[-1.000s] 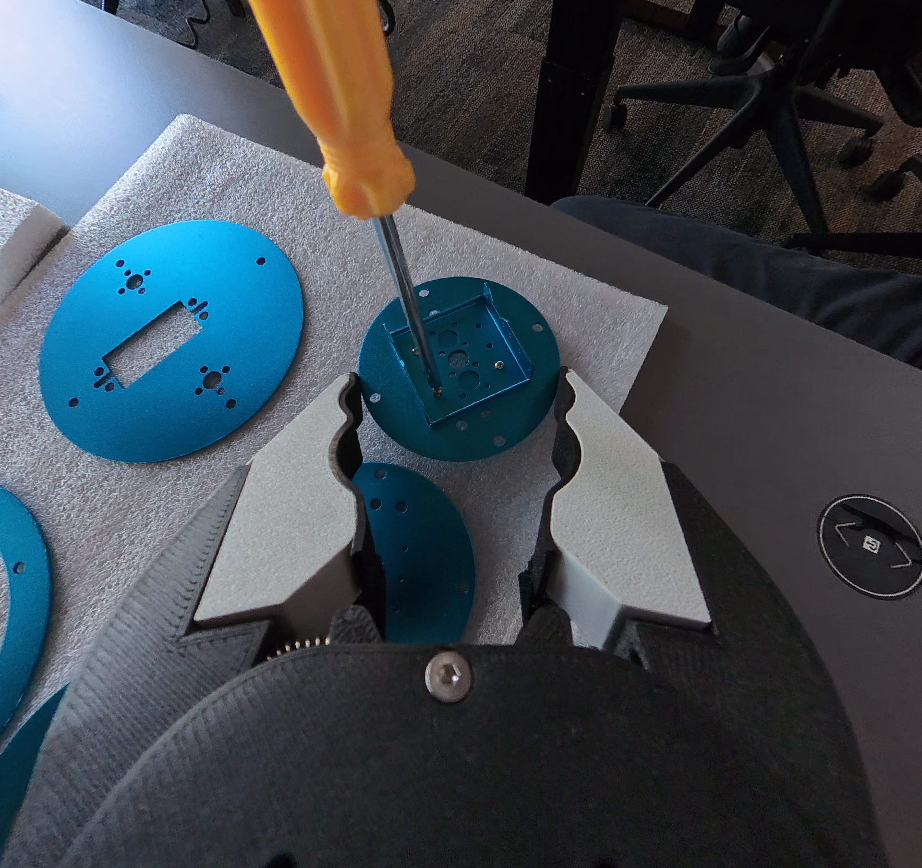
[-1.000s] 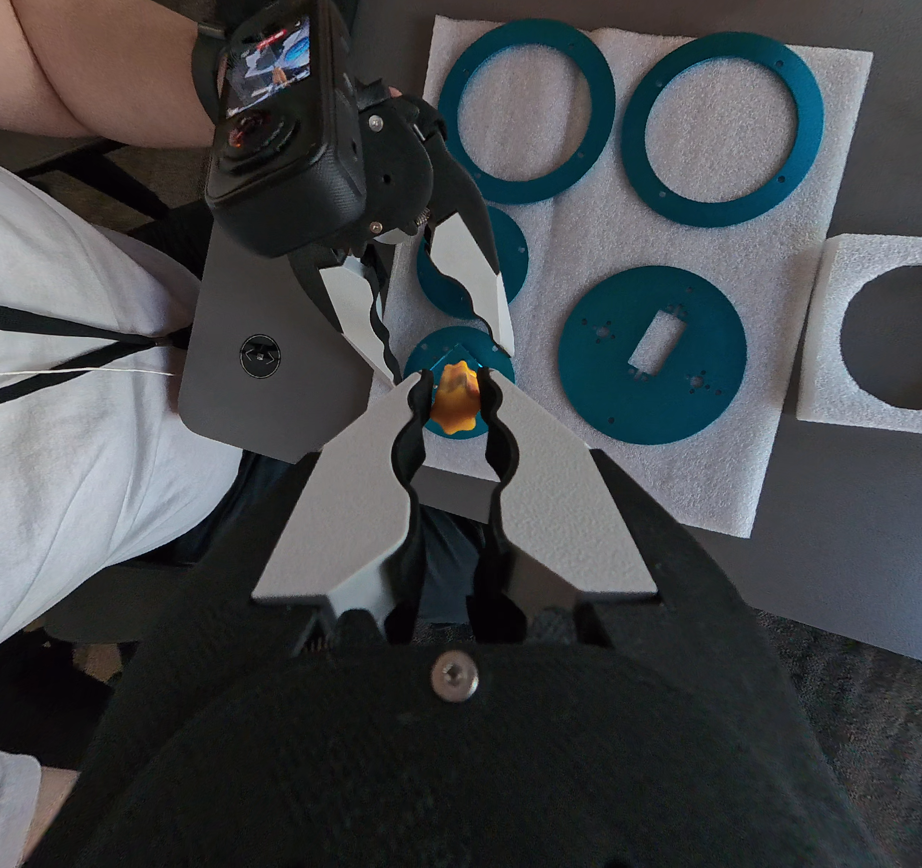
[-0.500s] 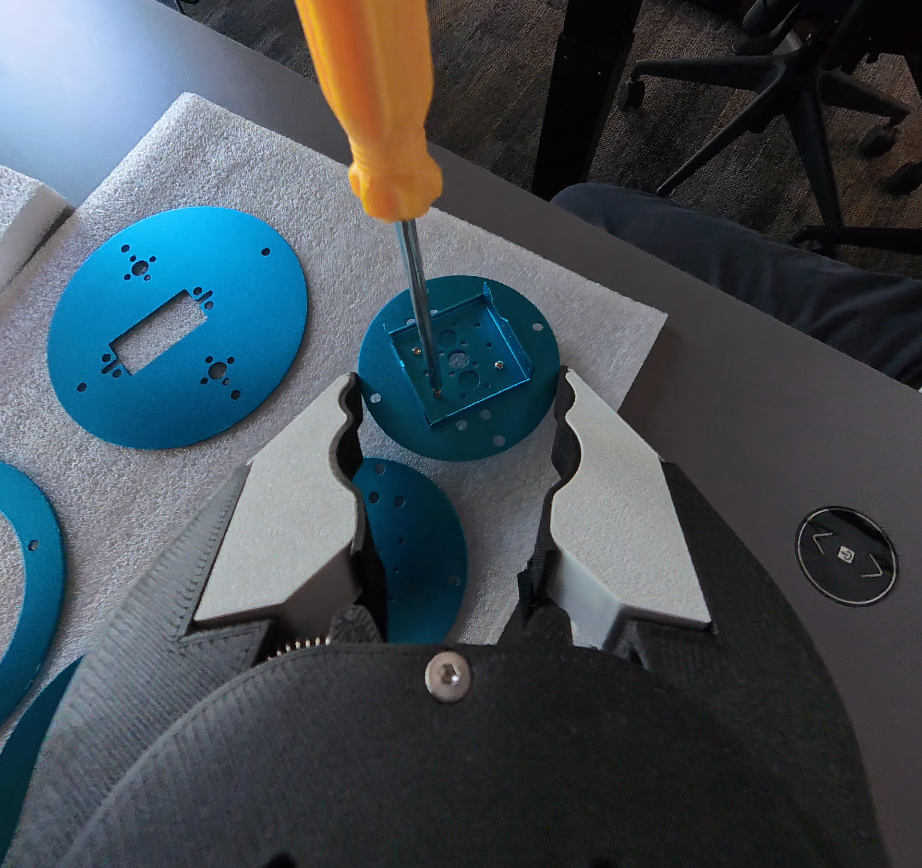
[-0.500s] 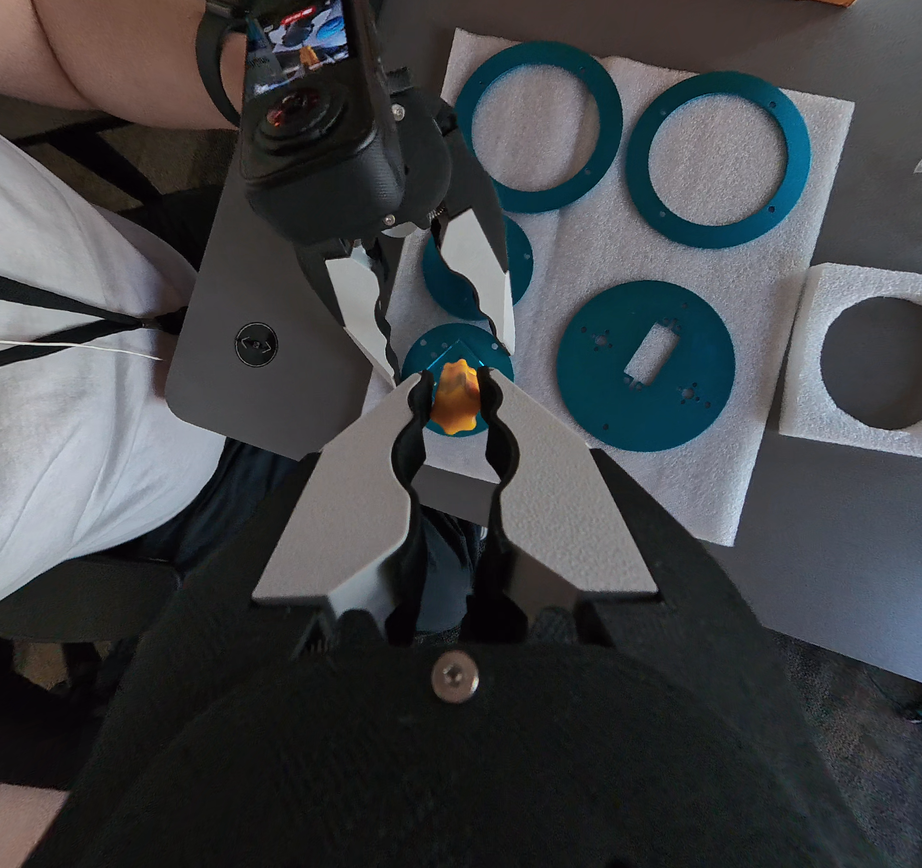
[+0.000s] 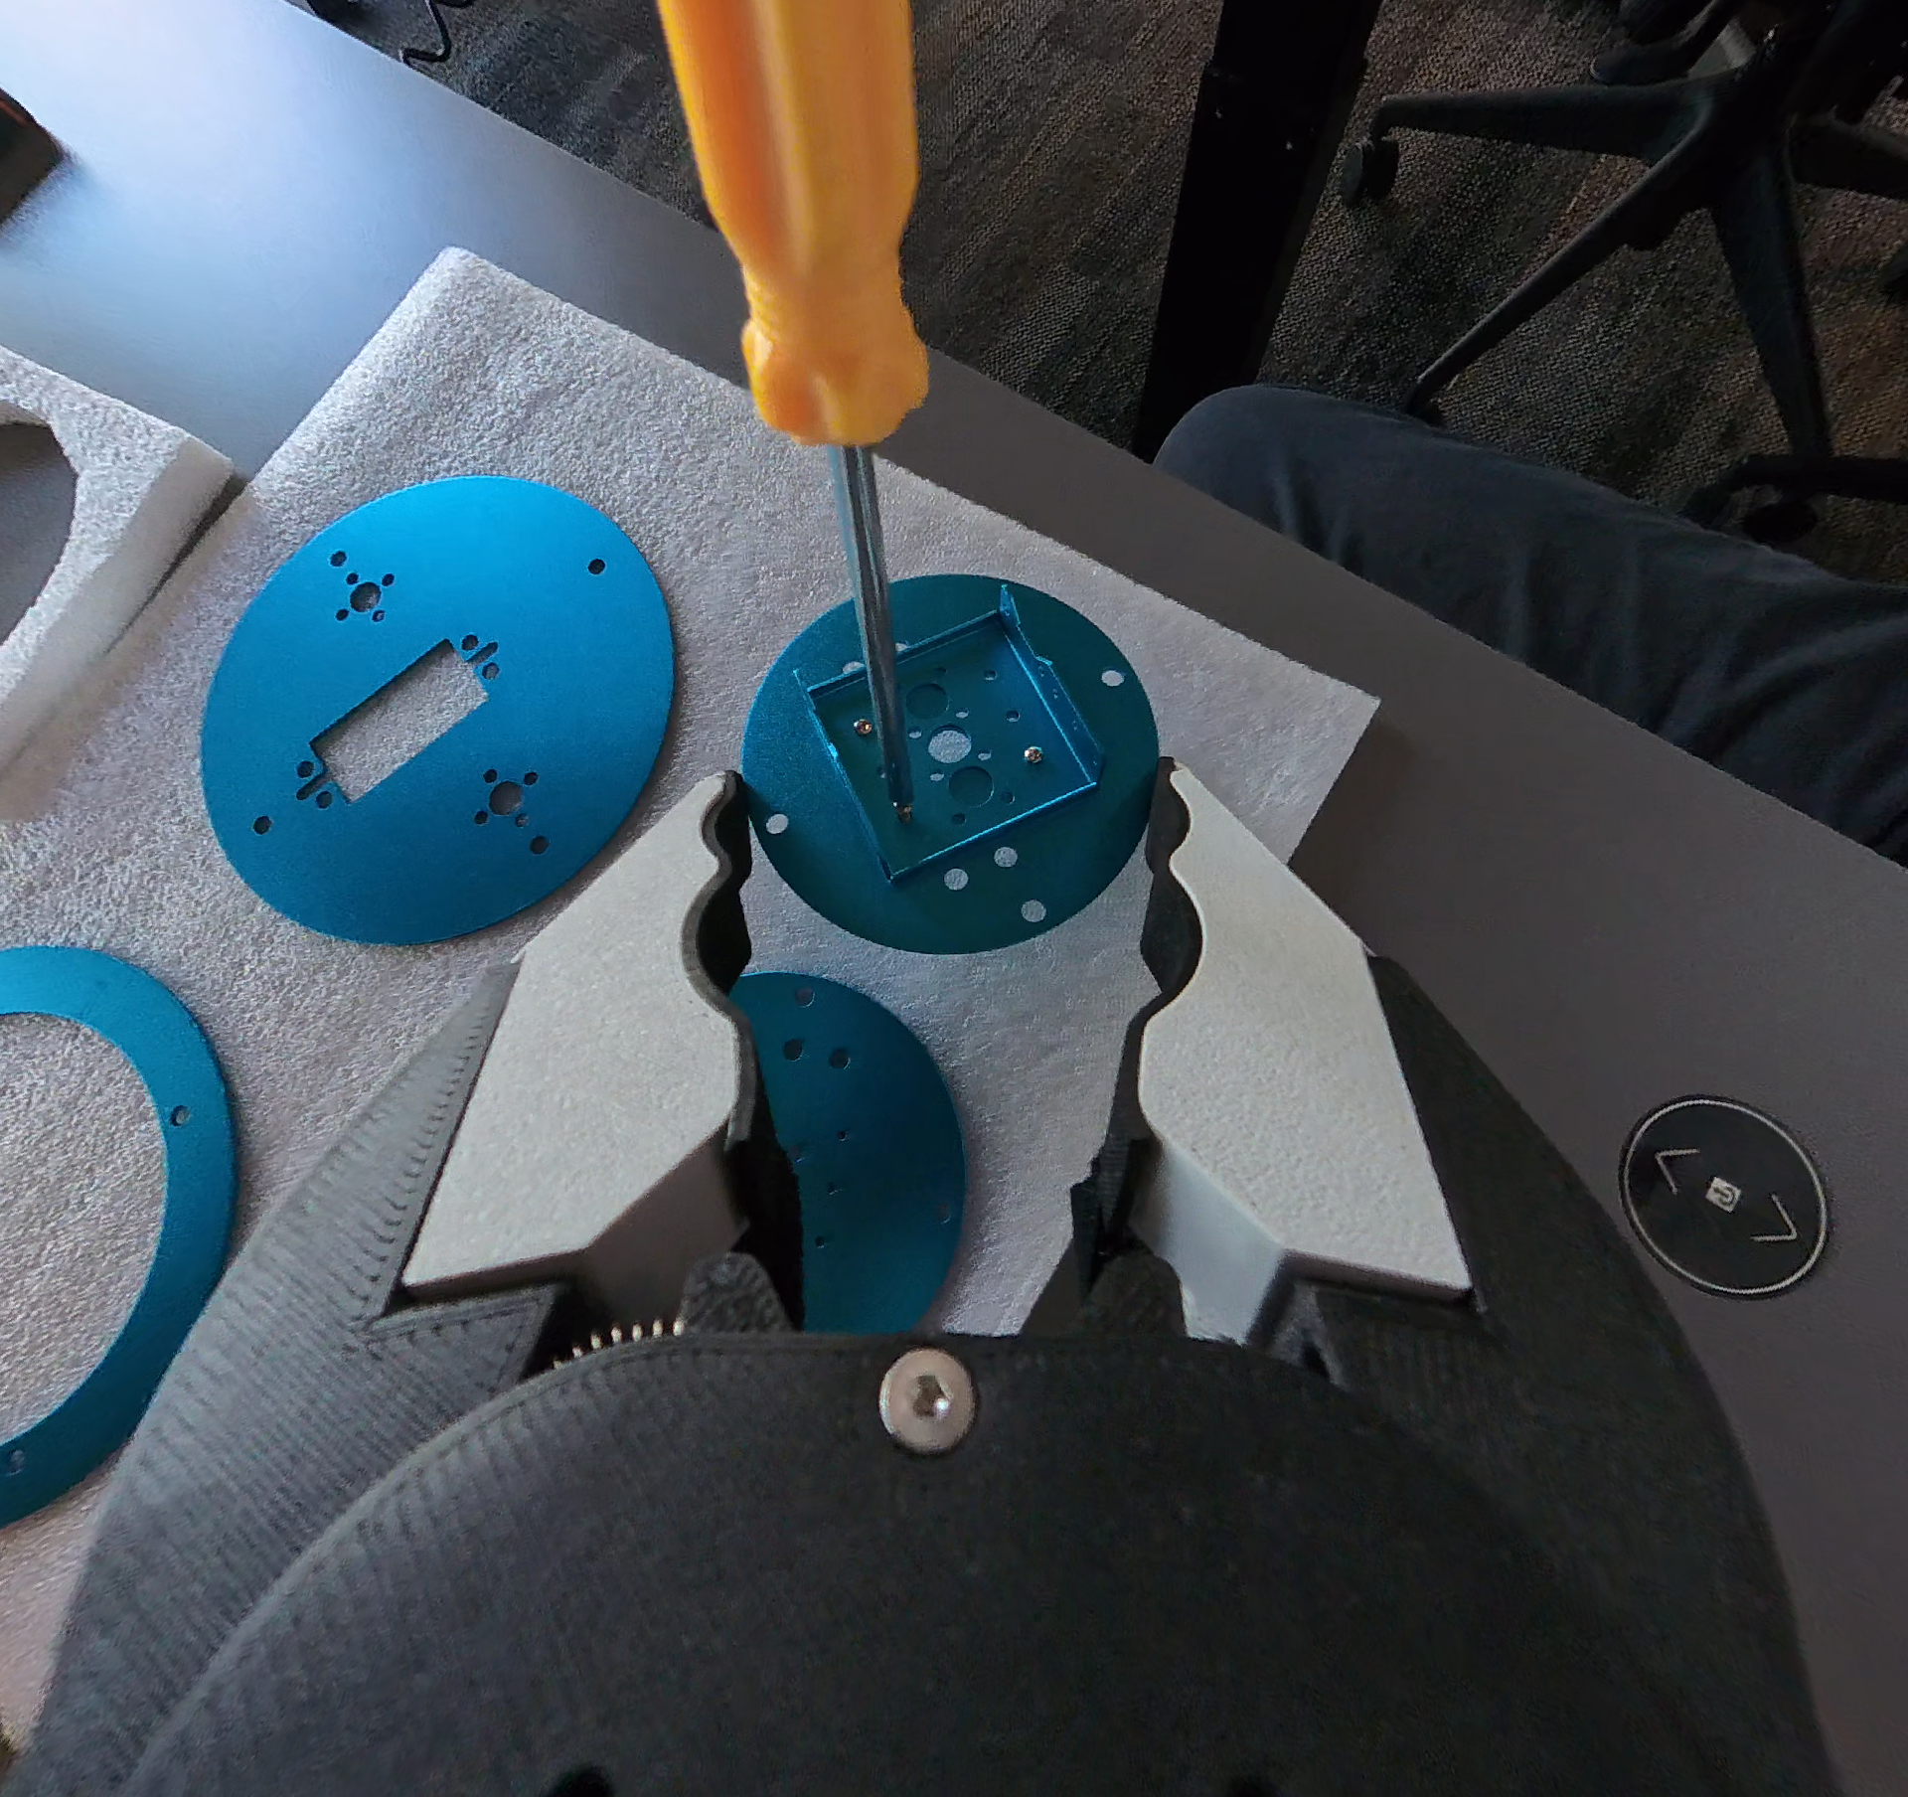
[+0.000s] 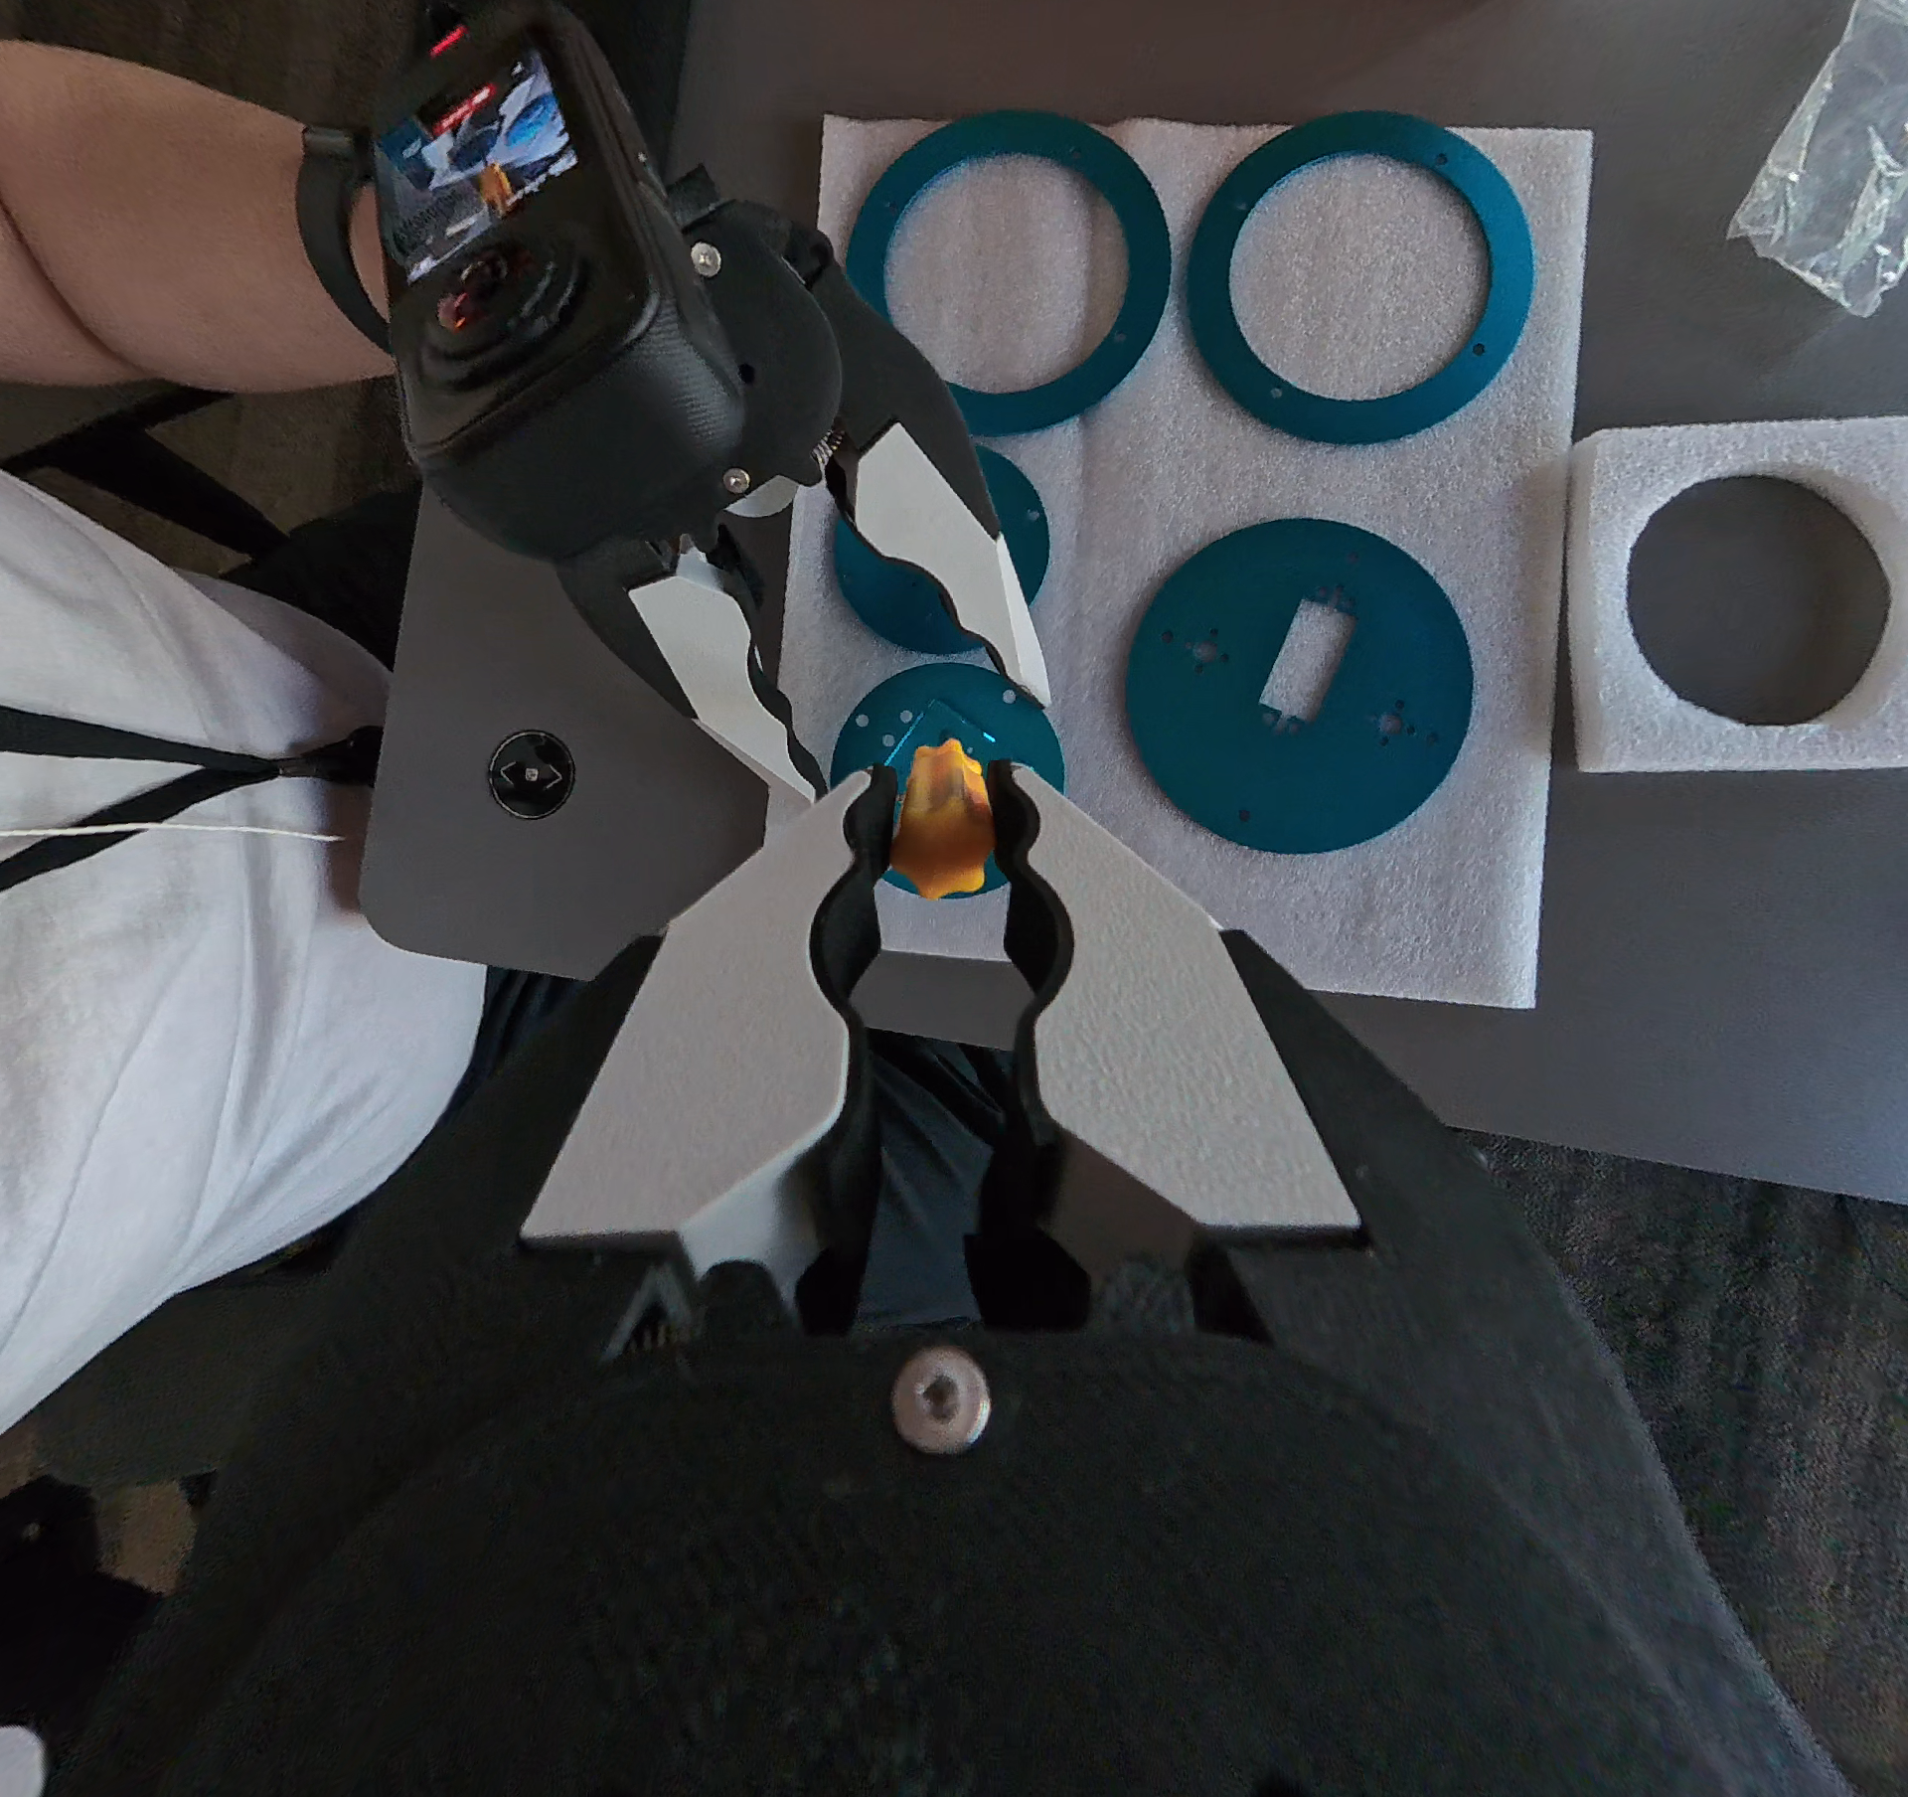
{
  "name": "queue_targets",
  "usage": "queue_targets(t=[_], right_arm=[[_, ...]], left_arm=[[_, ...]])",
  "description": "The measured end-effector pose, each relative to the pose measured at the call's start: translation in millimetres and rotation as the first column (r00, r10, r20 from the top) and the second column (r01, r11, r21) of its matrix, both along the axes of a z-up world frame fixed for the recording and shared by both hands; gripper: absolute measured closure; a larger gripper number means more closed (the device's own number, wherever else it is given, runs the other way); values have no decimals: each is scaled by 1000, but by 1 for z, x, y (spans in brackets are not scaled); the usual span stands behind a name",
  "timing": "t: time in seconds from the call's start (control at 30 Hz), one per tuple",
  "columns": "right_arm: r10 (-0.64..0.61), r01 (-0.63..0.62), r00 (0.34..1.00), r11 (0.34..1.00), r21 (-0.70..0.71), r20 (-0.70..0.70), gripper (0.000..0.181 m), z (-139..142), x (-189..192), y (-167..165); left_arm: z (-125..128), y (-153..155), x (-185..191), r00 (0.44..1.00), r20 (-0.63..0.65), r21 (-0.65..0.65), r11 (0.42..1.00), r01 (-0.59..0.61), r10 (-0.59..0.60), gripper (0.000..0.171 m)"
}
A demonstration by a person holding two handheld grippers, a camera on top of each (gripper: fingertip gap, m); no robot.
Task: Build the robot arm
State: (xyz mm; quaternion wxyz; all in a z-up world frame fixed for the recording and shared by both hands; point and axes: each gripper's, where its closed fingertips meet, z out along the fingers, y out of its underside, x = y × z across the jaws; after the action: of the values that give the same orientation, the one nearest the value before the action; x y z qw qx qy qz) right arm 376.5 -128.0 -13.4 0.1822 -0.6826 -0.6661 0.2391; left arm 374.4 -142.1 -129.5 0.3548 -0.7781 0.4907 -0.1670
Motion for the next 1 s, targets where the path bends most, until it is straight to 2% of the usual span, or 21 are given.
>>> queue_targets(t=[0.1,0.33,0.47,0.63,0.73,0.87,1.0], right_arm=[[86,-87,996,995,52,3,163,-2,3,-7],[156,-158,987,984,83,38,164,-6,10,-13],[224,-229,973,962,146,55,164,-8,14,-17],[284,-297,955,931,214,90,164,-11,18,-22],[189,-195,980,974,112,63,164,-11,17,-17],[73,-78,994,994,71,81,163,-13,19,-10],[-57,55,995,998,28,77,163,-7,19,-9]], left_arm=[[-2,-2,1,1000,-18,-9,1000,7,-7,94],[-6,-7,3,994,-103,-15,999,36,-37,94],[-7,-8,4,990,-133,-12,999,44,-46,94],[-7,-8,6,992,-115,-35,999,42,-46,94],[-8,-10,8,993,-107,-53,998,38,-44,94],[-9,-7,6,989,-143,-22,1000,16,-19,95],[-3,-5,5,994,-110,-30,999,-12,8,95]])
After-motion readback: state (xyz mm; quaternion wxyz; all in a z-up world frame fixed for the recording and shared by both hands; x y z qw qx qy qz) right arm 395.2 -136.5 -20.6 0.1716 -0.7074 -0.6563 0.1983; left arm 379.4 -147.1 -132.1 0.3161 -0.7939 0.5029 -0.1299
